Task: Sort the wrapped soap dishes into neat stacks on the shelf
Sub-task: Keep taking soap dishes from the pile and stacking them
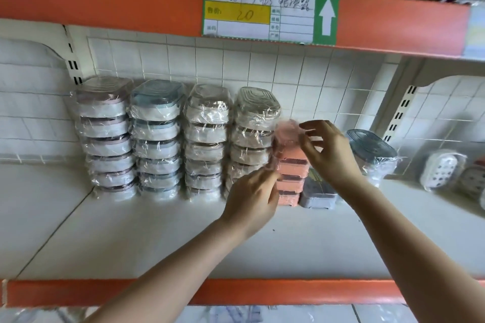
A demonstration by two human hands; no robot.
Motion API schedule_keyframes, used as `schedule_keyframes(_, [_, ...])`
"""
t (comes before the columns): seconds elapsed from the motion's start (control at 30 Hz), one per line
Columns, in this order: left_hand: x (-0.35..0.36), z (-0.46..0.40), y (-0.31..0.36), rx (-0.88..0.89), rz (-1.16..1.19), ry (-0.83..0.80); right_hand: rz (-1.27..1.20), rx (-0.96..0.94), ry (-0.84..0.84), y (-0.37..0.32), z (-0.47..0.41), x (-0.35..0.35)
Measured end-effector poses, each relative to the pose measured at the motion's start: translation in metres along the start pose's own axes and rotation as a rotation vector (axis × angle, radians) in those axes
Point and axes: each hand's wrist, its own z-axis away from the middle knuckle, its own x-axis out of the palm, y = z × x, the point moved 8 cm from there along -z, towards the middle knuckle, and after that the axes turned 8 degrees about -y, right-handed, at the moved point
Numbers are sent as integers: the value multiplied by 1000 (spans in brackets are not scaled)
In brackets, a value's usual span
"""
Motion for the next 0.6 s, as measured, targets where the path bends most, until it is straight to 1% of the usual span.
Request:
schedule_keyframes(0.17, [44,-3,24,8,-17,-186,16,73,-50,35,43,-12])
schedule_keyframes(0.37, [87,-15,60,9,24,-318,135,137,-129,82,85,-28])
schedule_keyframes(0.5, [121,-21,86,5,-8,-454,179,166,-139,110,112,-48])
schedule_keyframes(0.6, [146,-25,107,5,-45,-528,218,244,-129,132,135,-70])
